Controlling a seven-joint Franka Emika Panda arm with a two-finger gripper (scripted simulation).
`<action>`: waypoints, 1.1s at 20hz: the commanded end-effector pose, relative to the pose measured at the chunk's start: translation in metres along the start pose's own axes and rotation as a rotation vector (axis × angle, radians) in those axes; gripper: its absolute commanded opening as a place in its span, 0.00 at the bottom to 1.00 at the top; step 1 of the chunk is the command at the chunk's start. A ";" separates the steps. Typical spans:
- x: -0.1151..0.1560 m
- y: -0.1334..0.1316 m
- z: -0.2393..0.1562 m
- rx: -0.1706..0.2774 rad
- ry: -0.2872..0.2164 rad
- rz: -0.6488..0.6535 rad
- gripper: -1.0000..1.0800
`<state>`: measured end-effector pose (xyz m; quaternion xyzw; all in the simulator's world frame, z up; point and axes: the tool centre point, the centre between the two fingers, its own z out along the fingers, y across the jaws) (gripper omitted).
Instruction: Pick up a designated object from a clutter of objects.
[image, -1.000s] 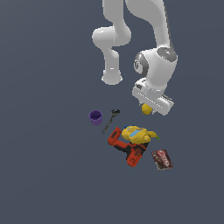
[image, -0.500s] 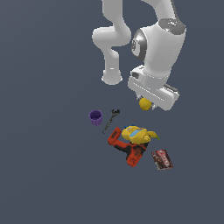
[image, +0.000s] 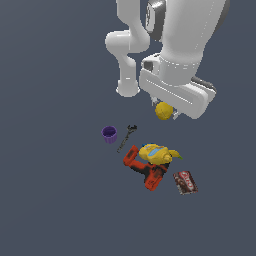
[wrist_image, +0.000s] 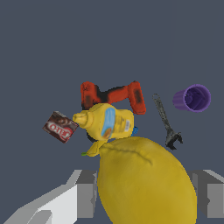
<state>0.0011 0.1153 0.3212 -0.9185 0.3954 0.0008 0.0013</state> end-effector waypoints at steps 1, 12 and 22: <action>0.013 -0.002 -0.020 0.000 0.000 0.000 0.00; 0.059 -0.012 -0.087 -0.002 0.002 0.001 0.00; 0.078 -0.018 -0.115 -0.002 0.003 0.001 0.00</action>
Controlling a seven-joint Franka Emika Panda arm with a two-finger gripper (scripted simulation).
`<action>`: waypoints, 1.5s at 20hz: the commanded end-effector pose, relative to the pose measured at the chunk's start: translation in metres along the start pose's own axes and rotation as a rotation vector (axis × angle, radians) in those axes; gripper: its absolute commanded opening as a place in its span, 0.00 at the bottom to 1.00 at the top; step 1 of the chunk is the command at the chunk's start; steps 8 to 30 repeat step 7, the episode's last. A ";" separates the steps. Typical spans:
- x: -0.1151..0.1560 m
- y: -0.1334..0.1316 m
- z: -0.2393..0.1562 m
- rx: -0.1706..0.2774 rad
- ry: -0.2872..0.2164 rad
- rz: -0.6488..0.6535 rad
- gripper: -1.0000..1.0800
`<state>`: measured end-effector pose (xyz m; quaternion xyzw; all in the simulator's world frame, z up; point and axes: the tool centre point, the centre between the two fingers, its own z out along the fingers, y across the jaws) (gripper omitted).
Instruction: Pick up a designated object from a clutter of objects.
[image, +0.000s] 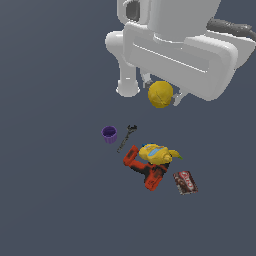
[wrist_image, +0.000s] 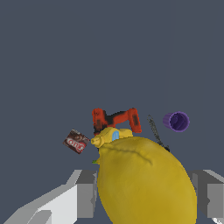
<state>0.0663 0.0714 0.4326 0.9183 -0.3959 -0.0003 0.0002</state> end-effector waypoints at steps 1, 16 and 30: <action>0.003 -0.001 -0.005 0.001 0.000 0.000 0.00; 0.005 -0.002 -0.008 0.001 0.000 0.000 0.00; 0.005 -0.002 -0.008 0.001 0.000 0.000 0.00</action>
